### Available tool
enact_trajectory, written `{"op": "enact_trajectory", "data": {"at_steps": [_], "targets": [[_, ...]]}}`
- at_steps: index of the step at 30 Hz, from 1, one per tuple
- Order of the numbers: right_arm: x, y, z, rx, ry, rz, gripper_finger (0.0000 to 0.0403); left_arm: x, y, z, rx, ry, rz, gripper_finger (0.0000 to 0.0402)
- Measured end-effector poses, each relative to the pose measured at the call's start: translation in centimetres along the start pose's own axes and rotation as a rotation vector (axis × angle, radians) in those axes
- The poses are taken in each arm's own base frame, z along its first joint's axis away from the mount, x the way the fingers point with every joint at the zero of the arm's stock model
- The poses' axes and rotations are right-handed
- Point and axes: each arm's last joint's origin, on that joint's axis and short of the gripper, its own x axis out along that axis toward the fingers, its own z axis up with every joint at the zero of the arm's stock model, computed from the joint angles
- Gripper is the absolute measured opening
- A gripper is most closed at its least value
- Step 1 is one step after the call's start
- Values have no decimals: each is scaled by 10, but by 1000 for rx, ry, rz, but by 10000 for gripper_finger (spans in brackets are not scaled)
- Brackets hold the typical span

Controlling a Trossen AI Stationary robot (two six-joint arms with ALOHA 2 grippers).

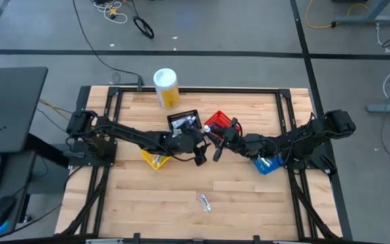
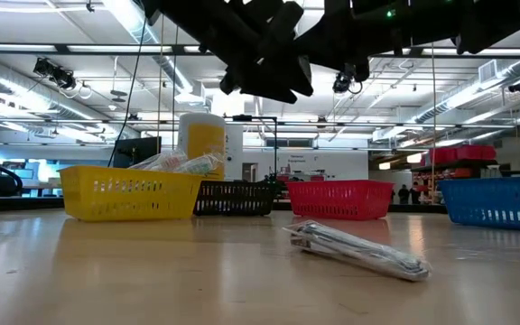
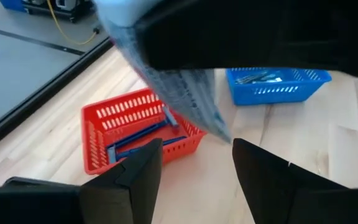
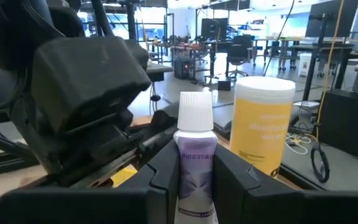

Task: Pick & Place Travel size toiletries
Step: Put the white toothpaste into the black basket

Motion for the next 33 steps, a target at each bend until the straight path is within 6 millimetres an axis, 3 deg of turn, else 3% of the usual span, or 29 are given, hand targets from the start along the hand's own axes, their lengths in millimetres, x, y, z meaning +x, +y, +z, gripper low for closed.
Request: {"op": "enact_trajectory", "data": {"at_steps": [21,33], "targets": [[1,1,-4,-21,34,68,78,0,3,2,32,-38,111,201],[1,0,-5,-27,42,45,78,0,3,2,18,-41,117,107]]}}
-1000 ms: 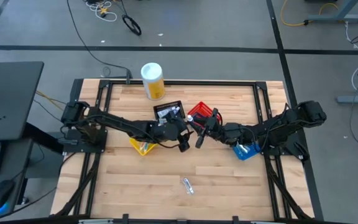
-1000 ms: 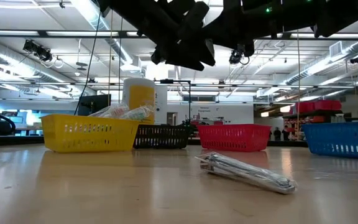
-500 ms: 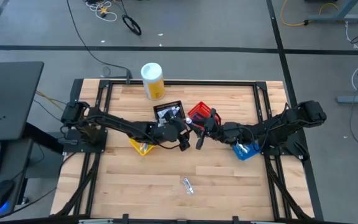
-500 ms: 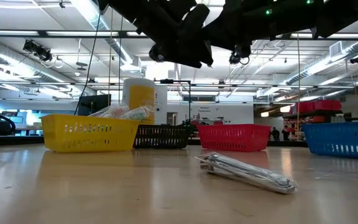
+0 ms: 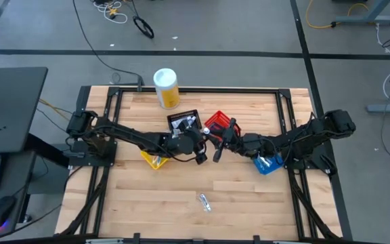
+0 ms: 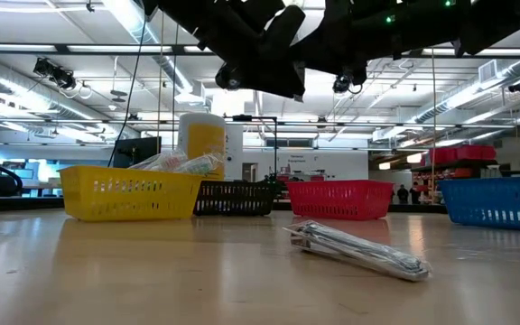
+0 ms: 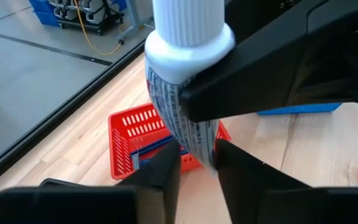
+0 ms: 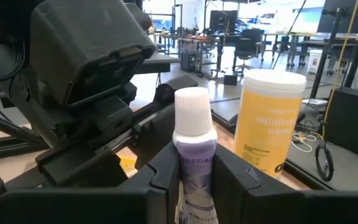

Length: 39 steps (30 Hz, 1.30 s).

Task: Pick & Place Travel size toiletries
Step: Put the white toothpaste into the black basket

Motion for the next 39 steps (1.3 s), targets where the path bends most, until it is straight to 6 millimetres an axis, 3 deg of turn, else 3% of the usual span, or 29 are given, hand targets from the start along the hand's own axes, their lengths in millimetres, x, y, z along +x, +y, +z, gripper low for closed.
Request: {"op": "enact_trajectory", "data": {"at_steps": [9,18,27,33,39], "targets": [[1,-2,-2,-16,22,-6,84,0,0,-1,1,7,5,38],[5,-11,-10,3,91,-41,142,5,10,-7,0,72,46,8],[-3,-21,-43,34,378,-210,156,21,48,-16,-4,215,195,13],[-9,-18,-56,150,567,-46,156,32,80,-26,32,399,176,12],[-11,-15,-57,174,605,45,156,35,104,-34,49,513,236,39]]}}
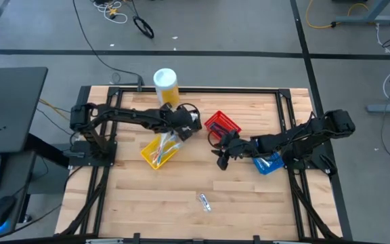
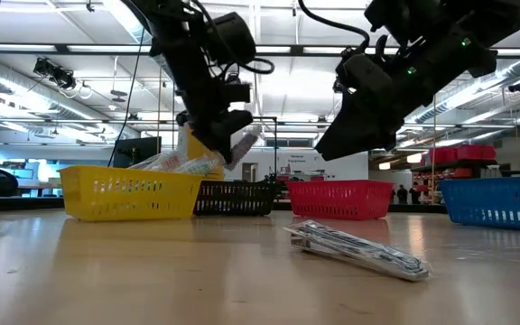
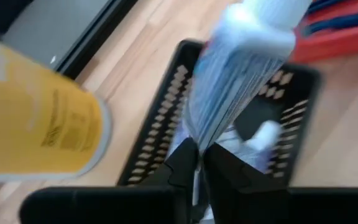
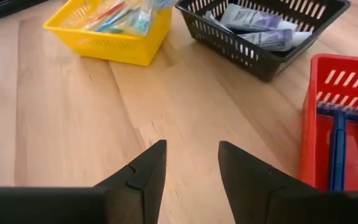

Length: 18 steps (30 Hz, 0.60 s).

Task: Pick & Place Travel size toiletries
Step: Put the white toothpaste into the black basket, then put the silver nail cutter into the blue basket

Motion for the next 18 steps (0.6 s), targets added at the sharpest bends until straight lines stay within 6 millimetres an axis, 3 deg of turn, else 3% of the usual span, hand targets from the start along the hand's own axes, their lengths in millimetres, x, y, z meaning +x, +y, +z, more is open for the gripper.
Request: {"op": "enact_trajectory", "data": {"at_steps": [11,18], "targets": [[0,0,0,-2,-1,-2,156,3,8,-3,-12,44,44,128],[0,0,0,-2,-1,-2,156,3,6,0,-82,11,31,155]]}}
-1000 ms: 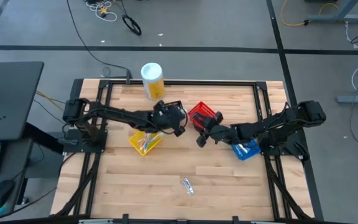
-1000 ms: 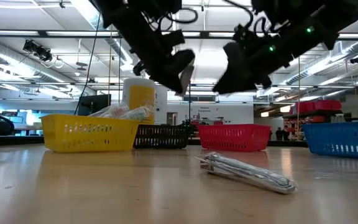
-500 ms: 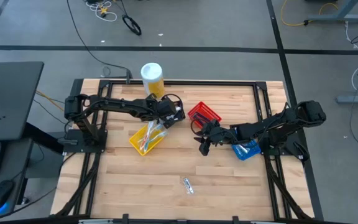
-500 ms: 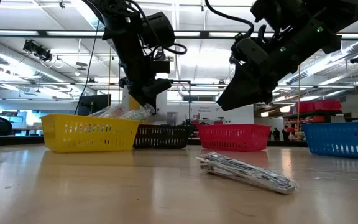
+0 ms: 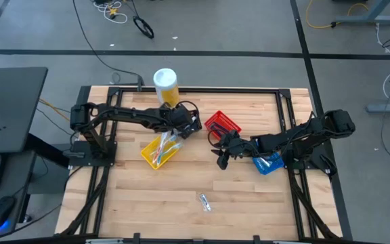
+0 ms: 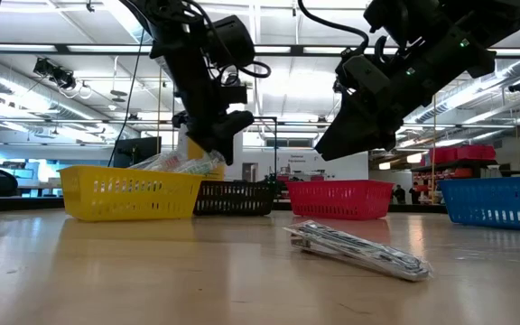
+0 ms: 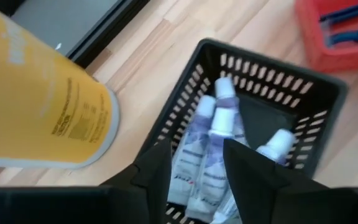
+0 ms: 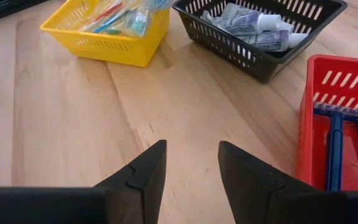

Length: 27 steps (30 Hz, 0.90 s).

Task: Pick & Place Travel size toiletries
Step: Put the silver nail cutter into the blue basket

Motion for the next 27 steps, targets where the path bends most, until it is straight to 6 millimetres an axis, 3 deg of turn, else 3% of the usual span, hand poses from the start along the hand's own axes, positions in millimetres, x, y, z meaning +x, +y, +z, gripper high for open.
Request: {"op": "enact_trajectory", "data": {"at_steps": [9,15,21,27], "targets": [[0,2,-1,0,28,56,156,-13,-24,4,116,-110,-117,143],[-1,4,-2,35,47,93,156,-29,-51,1,250,-164,-354,144],[-3,8,-16,21,109,151,156,-47,-76,-12,378,-165,-573,141],[-7,12,-32,55,167,186,156,-65,-95,-26,472,-169,-685,140]]}}
